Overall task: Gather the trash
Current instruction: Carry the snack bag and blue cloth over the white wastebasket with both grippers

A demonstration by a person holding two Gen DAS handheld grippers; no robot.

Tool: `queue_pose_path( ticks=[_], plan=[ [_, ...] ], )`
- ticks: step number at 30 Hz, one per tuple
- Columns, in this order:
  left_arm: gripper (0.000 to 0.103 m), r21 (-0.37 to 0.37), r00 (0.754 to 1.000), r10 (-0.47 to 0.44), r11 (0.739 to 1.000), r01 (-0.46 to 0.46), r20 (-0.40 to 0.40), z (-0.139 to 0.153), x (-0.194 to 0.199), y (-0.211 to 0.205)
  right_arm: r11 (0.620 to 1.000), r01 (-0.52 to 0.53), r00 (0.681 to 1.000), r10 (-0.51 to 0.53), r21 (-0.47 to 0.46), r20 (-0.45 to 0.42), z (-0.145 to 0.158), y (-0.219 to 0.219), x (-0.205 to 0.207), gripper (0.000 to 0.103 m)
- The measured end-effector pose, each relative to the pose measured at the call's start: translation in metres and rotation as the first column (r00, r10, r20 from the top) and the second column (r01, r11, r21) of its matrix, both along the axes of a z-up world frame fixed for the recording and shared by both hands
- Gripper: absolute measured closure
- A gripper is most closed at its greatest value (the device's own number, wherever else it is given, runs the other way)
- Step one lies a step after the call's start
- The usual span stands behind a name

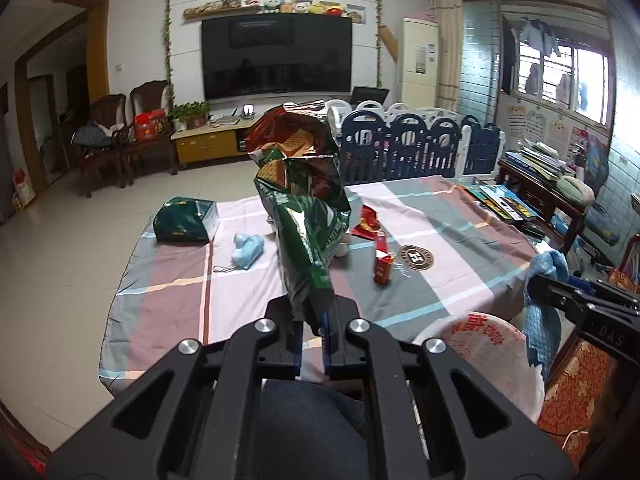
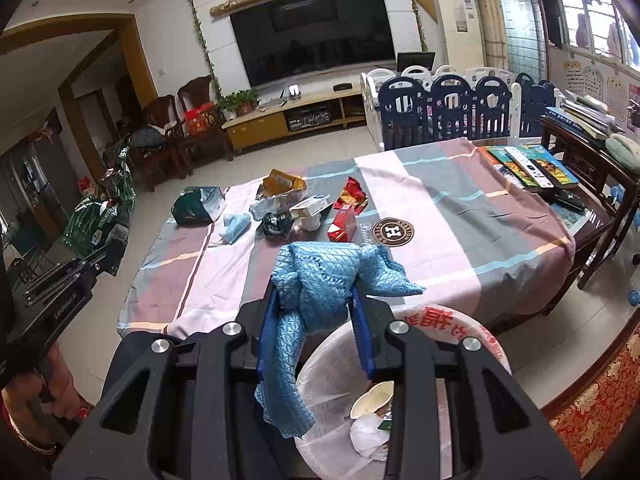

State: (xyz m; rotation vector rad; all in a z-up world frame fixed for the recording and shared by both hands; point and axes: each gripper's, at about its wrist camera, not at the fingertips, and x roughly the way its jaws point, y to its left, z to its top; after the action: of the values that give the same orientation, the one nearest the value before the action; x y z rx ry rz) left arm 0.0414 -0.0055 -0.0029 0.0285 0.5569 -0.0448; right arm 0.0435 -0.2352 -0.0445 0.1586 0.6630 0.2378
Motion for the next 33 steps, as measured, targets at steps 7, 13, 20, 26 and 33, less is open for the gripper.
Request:
queue_pose_path(
  ticks=[7, 13, 20, 26, 33],
  plan=[
    [0.095, 0.02, 0.997, -0.074, 0.997, 0.074, 0.022, 0.013, -0.027, -0.036, 0.998, 0.045, 0.998, -0.047, 0.031, 0.04, 0.014, -0.029, -0.025, 0.069],
    [0.095, 0.033, 0.993, -0.119, 0.992, 0.118, 0.022, 0.015, -0.038, -0.056, 0.996, 0.077, 0.996, -0.078, 0.034, 0.032, 0.009, -0.046, -0.034, 0.069],
    [0.095, 0.015, 0.98, -0.193, 0.981, 0.194, -0.054, -0.005, -0.034, -0.075, 0.992, 0.114, 0.993, -0.115, 0.047, 0.01, 0.002, -0.064, -0.038, 0.069],
    [0.095, 0.041, 0.957, -0.264, 0.962, 0.271, -0.118, -0.027, -0.03, -0.101, 0.987, 0.148, 0.989, -0.149, 0.055, 0.011, 0.0, -0.08, -0.044, 0.069],
    [0.095, 0.073, 0.925, -0.331, 0.934, 0.349, -0.185, -0.051, -0.025, -0.129, 0.982, 0.176, 0.984, -0.175, 0.067, -0.013, -0.008, -0.093, -0.043, 0.069]
  ],
)
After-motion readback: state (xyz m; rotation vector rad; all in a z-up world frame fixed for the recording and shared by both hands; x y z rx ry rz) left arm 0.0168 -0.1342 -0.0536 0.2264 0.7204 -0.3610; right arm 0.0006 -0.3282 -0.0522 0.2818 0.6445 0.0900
